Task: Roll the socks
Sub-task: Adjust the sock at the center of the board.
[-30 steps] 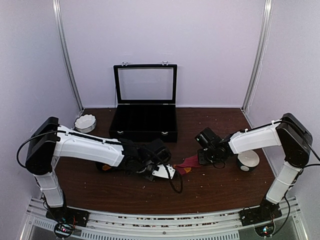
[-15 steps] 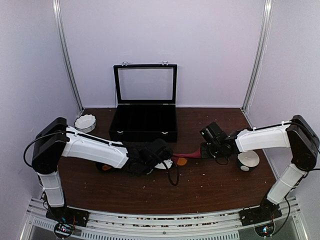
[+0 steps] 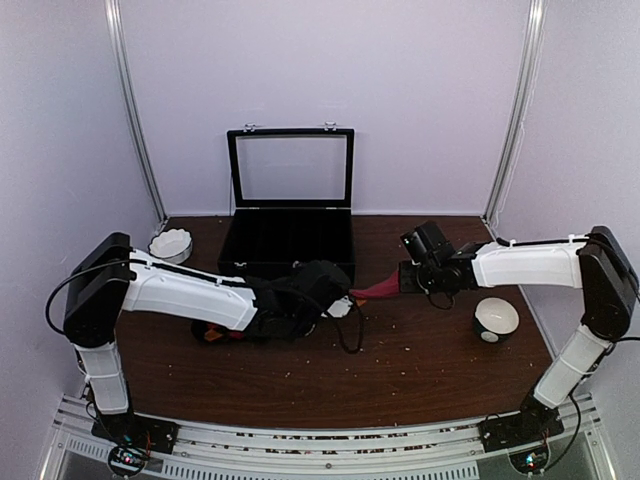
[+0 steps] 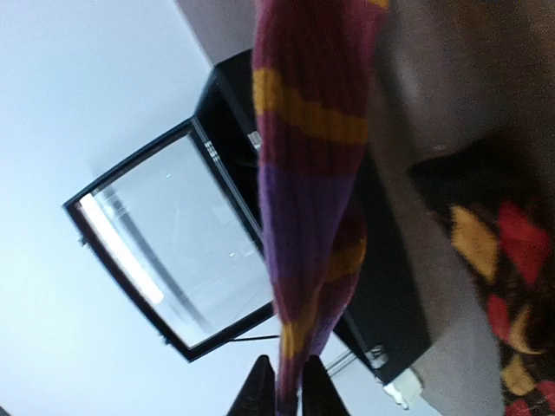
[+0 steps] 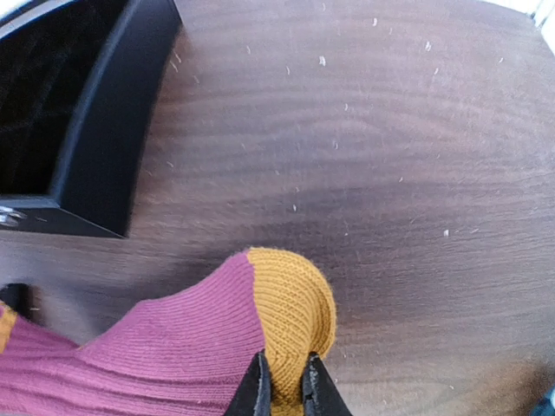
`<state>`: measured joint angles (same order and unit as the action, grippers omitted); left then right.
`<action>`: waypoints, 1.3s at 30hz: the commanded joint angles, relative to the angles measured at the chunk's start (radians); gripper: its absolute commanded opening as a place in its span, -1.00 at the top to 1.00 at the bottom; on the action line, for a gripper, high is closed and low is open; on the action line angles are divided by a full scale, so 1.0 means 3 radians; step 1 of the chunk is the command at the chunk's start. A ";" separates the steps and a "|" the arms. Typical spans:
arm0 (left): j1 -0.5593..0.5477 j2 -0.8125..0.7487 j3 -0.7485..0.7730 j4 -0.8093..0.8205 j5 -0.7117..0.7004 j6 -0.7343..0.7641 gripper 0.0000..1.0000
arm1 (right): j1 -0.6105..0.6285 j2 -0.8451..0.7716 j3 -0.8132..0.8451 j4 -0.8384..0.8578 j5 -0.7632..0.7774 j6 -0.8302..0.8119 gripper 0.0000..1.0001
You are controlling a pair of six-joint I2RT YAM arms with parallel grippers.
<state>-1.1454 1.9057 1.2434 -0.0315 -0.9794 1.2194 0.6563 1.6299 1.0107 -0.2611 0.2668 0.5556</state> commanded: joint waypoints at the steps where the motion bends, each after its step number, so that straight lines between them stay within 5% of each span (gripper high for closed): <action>1: -0.0379 0.0042 0.0023 -0.1538 0.0545 -0.1088 0.60 | -0.0020 0.0421 0.0019 -0.0032 0.0053 -0.0030 0.75; 5: -0.0498 0.0193 0.0360 -0.2230 0.1518 -0.1715 0.55 | -0.0025 0.0540 -0.0015 0.0026 0.0100 -0.0082 0.75; 11: -0.0460 0.0111 0.0742 -0.2469 0.2451 -0.1984 0.33 | -0.0084 0.0452 0.0072 -0.0027 0.0198 -0.0271 0.64; 18: 0.0246 -0.0111 0.1005 -0.2534 0.3136 -0.2326 0.25 | -0.0122 0.0408 0.0270 -0.0450 0.0541 -0.0474 0.64; 26: 0.0540 -0.0056 0.0525 -0.1323 0.2648 -0.2006 0.26 | -0.0126 0.0258 -0.0064 -0.0311 0.0462 -0.0393 0.55; 39: 0.0397 0.0674 0.0943 -0.1042 0.2538 -0.1927 0.34 | -0.0294 0.0192 -0.0194 -0.0238 0.0208 -0.0261 0.41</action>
<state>-1.0248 2.0621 1.5017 -0.4164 -0.1841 0.6250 0.5999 1.7153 0.9649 -0.3458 0.3637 0.4519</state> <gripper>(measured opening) 0.339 0.295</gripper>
